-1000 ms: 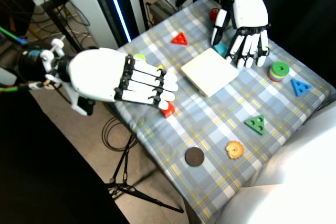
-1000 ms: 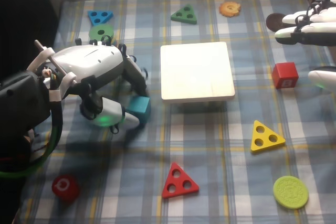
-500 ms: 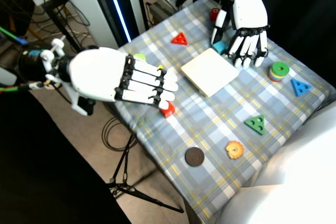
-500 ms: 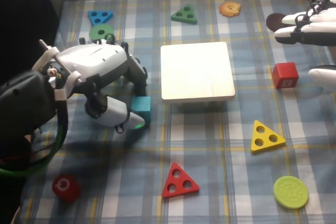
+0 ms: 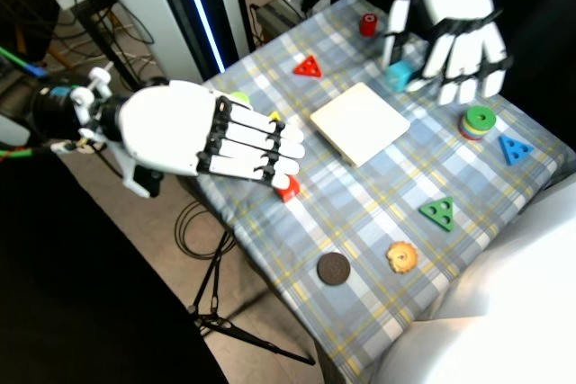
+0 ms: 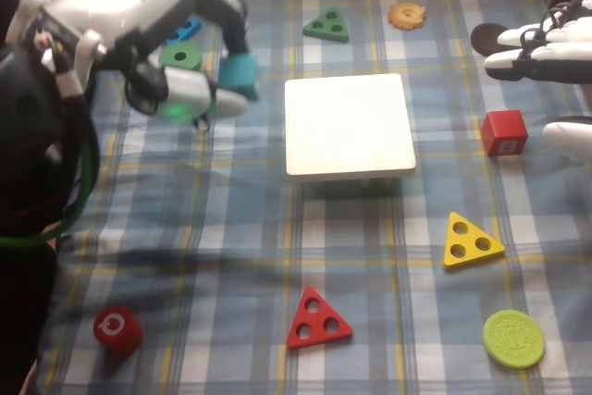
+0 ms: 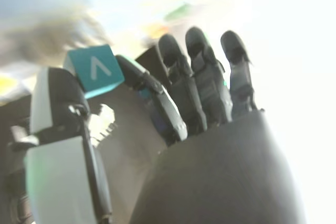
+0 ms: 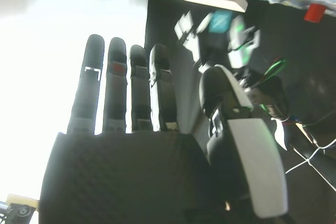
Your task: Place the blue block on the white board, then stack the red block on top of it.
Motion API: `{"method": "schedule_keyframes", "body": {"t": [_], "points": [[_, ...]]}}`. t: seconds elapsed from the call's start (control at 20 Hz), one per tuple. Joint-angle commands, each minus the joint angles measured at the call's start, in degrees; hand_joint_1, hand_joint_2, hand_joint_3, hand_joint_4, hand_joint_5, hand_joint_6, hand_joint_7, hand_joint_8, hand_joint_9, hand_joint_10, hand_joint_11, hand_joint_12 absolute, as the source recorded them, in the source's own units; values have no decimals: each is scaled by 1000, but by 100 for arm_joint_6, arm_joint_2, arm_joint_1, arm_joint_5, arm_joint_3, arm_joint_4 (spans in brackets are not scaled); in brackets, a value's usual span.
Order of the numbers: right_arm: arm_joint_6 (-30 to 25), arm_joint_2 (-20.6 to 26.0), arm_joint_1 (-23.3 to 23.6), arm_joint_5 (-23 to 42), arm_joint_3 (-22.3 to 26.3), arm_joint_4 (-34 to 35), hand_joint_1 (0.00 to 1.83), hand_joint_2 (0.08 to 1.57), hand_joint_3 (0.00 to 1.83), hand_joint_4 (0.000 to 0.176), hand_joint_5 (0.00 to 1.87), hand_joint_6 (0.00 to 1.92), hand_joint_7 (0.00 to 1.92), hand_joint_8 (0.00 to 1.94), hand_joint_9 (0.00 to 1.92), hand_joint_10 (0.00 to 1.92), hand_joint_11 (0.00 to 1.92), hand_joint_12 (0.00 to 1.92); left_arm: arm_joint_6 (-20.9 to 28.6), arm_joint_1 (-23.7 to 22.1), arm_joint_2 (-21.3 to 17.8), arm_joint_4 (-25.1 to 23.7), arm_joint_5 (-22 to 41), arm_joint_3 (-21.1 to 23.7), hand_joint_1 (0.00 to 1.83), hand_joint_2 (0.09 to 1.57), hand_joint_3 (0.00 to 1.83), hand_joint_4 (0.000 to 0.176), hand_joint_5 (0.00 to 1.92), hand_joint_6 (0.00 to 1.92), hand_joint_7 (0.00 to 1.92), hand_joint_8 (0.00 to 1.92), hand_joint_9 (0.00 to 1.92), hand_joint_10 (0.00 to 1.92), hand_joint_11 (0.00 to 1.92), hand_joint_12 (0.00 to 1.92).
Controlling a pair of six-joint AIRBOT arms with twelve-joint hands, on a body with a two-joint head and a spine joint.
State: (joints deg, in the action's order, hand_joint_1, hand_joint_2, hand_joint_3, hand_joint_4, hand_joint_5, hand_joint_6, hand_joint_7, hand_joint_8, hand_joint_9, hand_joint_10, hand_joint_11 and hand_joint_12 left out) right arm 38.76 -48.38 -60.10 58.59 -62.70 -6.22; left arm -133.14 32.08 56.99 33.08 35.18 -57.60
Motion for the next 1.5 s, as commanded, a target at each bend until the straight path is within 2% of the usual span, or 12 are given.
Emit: {"method": "schedule_keyframes", "body": {"t": [0.0, 0.35, 0.55, 0.65, 0.7, 0.8, 0.85, 1.0, 1.1, 1.25, 1.3, 1.45], "points": [[-34, 3, 52, 686, -2, 158, 324, 1430, 0, 0, 423, 3, 354, 1, 381, 2, 145, 724, 21, -135, 28, -289, 514, 12, 1038, 1087, 1, 175, 1030, 886, 722, 1, 496, 1, 0, 559], [-34, 2, 41, 686, -4, 157, 442, 1444, 0, 0, 422, 0, 352, 1, 381, 1, 147, 711, 20, -312, 46, -505, 502, 42, 1052, 1071, 0, 175, 1068, 824, 704, 0, 512, 4, 37, 504], [-34, -29, 43, 691, -33, 155, 416, 1430, 0, 0, 422, 0, 357, 0, 384, 1, 153, 711, 18, -454, 302, -794, 375, 0, 1055, 1064, 2, 176, 1079, 805, 731, 2, 519, 1, 6, 649], [-34, -46, 45, 700, -39, 153, 370, 1424, 0, 0, 422, 0, 355, 0, 387, 1, 156, 720, 19, -429, 421, -812, 292, -33, 1071, 1058, 0, 145, 1099, 775, 745, 4, 530, 3, 0, 652], [-34, -47, 45, 706, -39, 152, 363, 1422, 0, 0, 426, 2, 359, 2, 388, 1, 150, 718, 26, -393, 484, -784, 238, -64, 1072, 1059, 0, 141, 1100, 773, 750, 5, 534, 5, 0, 651], [-34, -47, 45, 708, -41, 151, 362, 1422, 0, 0, 433, 4, 362, 2, 384, 0, 141, 712, 69, -347, 575, -754, 174, -111, 1057, 1066, 1, 166, 1079, 806, 757, 3, 539, 3, 9, 650], [-34, -47, 45, 711, -44, 150, 367, 1423, 0, 0, 430, 2, 361, 2, 383, 0, 139, 711, 113, -326, 623, -749, 149, -134, 1060, 1070, 1, 150, 1073, 816, 756, 1, 534, 1, 7, 639], [-34, -53, 45, 725, -52, 149, 362, 1419, 0, 0, 429, 1, 357, 0, 376, 0, 134, 707, 154, -279, 781, -734, 85, -221, 1098, 1066, 0, 51, 1093, 788, 781, 5, 537, 6, 17, 607], [-34, -56, 46, 726, -58, 137, 364, 1423, 0, 0, 429, 1, 353, 0, 370, 0, 131, 702, 184, -260, 874, -707, 10, -290, 1101, 1066, 0, 42, 1093, 787, 772, 0, 536, 4, 18, 610], [-34, -62, 46, 727, -66, 129, 385, 1423, 0, 0, 431, 1, 357, 1, 378, 3, 142, 698, 186, -216, 976, -617, -64, -378, 1075, 1076, 0, 95, 1064, 835, 742, 1, 535, 1, 0, 694], [-34, -65, 46, 727, -68, 126, 417, 1422, 0, 0, 434, 1, 360, 2, 382, 3, 151, 692, 188, -197, 1016, -574, -90, -417, 1063, 1076, 0, 129, 1060, 840, 722, 2, 532, 0, 0, 692], [-34, -72, 46, 727, -76, 122, 444, 1418, 0, 0, 436, 1, 364, 2, 386, 3, 159, 686, 192, -176, 1103, -498, -179, -516, 1055, 1078, 0, 150, 1054, 850, 711, 1, 545, 4, 0, 681]]}}
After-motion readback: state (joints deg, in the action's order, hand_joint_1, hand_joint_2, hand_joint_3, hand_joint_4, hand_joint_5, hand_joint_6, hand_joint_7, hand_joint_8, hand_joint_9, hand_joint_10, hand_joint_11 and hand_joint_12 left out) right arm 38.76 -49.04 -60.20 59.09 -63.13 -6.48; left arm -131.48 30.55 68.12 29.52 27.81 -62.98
